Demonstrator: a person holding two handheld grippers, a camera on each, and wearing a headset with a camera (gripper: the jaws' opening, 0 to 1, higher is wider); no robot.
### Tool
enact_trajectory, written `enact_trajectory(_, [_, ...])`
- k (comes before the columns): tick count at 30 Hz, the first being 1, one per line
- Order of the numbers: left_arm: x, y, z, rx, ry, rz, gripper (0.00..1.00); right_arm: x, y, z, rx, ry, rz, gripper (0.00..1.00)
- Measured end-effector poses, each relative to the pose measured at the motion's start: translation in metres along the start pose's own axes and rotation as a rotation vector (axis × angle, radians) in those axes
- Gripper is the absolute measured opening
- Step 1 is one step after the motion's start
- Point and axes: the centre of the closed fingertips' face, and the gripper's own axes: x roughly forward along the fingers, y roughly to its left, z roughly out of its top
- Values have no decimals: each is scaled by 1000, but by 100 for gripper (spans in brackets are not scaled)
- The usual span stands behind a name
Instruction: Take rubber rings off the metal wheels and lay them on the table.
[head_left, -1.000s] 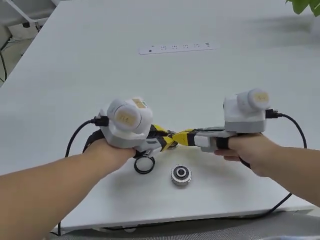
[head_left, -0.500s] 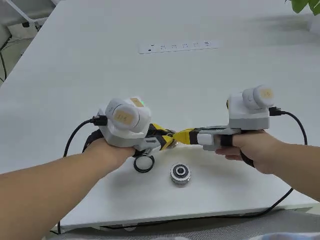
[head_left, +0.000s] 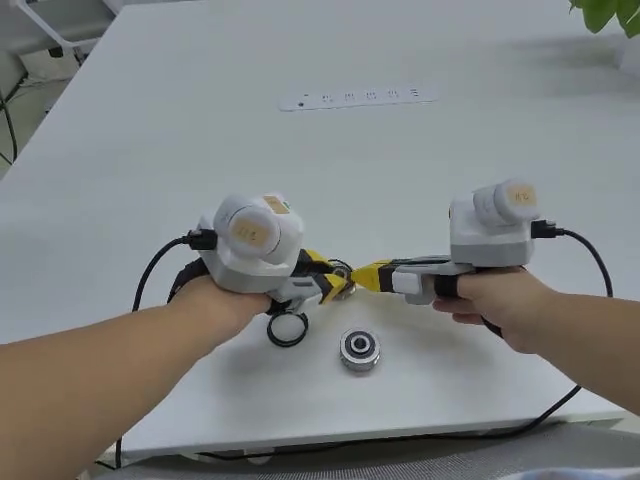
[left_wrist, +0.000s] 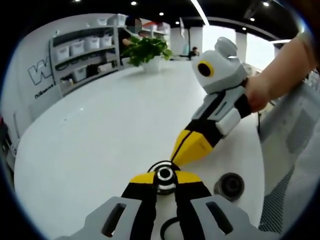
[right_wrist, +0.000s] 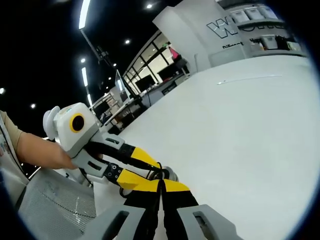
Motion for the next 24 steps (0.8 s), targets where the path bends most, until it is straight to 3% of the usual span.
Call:
enact_trajectory(14, [-16, -12, 9, 26, -33, -38, 26, -3, 6, 6, 7, -17, 8, 0])
enact_trajectory(24, [-42, -16, 16, 21, -90, -49, 38, -7, 14, 15, 21, -46, 20, 0])
